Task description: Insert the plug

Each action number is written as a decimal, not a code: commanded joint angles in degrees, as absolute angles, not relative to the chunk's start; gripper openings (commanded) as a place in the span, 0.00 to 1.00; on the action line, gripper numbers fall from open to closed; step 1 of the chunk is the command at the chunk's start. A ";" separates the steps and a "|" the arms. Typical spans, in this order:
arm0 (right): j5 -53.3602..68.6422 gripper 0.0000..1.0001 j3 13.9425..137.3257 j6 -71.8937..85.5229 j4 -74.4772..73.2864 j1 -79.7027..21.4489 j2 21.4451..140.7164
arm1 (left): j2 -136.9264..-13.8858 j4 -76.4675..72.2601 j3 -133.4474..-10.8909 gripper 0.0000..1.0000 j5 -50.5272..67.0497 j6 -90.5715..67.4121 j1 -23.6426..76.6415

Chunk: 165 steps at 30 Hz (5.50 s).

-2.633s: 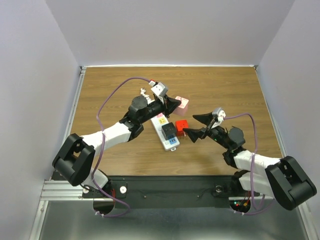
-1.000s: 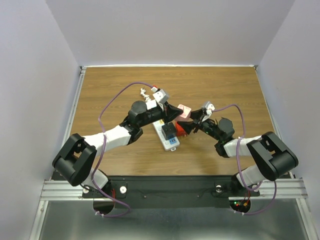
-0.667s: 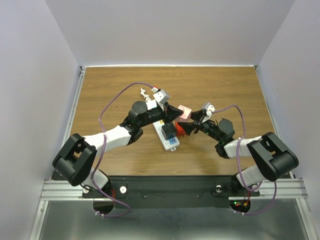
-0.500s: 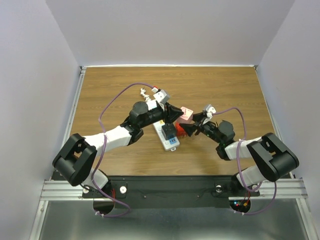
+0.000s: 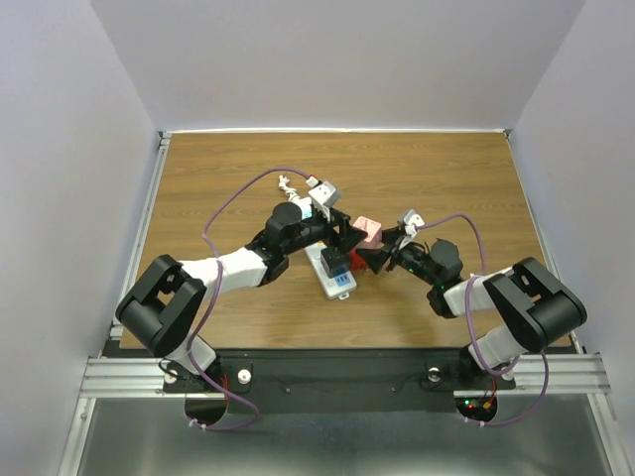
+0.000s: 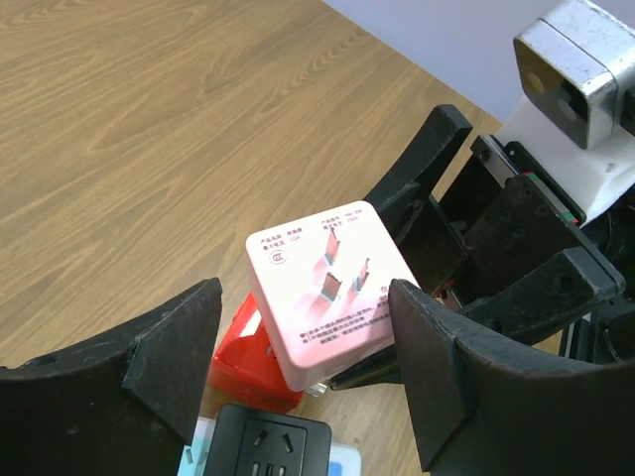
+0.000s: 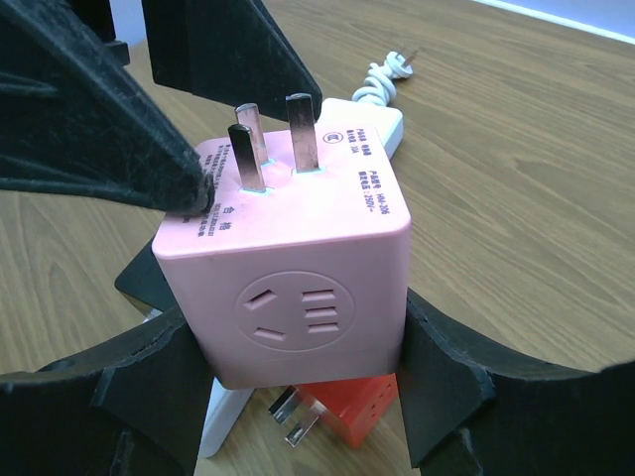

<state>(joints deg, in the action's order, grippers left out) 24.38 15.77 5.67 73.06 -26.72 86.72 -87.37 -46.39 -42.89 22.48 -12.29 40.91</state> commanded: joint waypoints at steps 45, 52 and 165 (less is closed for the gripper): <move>12.48 1.00 17.93 11.67 69.70 -27.95 66.02 | -77.44 -55.44 -42.28 0.00 15.73 -12.56 40.70; 18.98 1.00 18.45 24.68 69.17 -27.86 58.98 | -65.94 -64.67 -37.79 0.00 23.10 -16.17 38.14; 35.72 0.00 45.17 7.48 47.48 -28.83 62.40 | -50.01 -55.82 -22.41 0.82 7.66 -15.64 37.88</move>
